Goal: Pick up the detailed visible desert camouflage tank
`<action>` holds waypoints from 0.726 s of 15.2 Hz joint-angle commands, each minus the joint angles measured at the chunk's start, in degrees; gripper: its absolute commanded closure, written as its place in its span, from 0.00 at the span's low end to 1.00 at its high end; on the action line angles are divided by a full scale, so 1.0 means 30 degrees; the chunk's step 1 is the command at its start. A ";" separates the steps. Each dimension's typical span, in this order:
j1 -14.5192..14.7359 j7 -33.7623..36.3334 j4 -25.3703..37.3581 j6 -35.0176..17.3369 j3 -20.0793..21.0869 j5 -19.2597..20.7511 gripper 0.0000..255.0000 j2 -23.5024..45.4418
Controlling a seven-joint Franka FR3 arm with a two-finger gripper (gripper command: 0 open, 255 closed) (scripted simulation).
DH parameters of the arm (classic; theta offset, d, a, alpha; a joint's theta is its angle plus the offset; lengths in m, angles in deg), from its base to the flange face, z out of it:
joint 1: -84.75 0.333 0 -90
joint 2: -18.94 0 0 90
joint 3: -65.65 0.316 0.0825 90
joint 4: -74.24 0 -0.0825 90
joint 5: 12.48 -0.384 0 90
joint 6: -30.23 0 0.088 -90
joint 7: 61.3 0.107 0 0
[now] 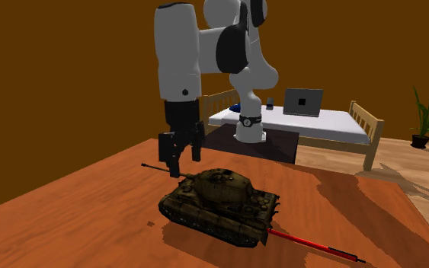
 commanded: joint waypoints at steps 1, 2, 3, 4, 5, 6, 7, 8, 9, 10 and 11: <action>0.0017 0.0024 -0.0041 -0.0353 -0.0046 0.0057 0.00 0.0303; 0.0031 0.0035 -0.0089 -0.0544 -0.0065 0.0086 0.00 0.0447; 0.0038 0.0041 -0.0125 -0.0657 -0.0076 0.0102 0.00 0.0525; 0.0038 0.0041 -0.0122 -0.0655 -0.0076 0.0102 0.00 0.0527; 0.0038 0.0041 -0.0120 -0.0655 -0.0076 0.0102 0.00 0.0528; 0.0032 0.0035 -0.0151 -0.0669 -0.0076 0.0099 1.00 0.0512; 0.0030 0.0034 -0.0162 -0.0671 -0.0075 0.0098 1.00 0.0502; 0.0030 0.0033 -0.0159 -0.0669 -0.0075 0.0098 1.00 0.0503; 0.0030 0.0034 -0.0160 -0.0671 -0.0075 0.0098 1.00 0.0504; 0.0030 0.0035 -0.0159 -0.0672 -0.0075 0.0098 1.00 0.0505; 0.0030 0.0035 -0.0161 -0.0671 -0.0075 0.0098 1.00 0.0503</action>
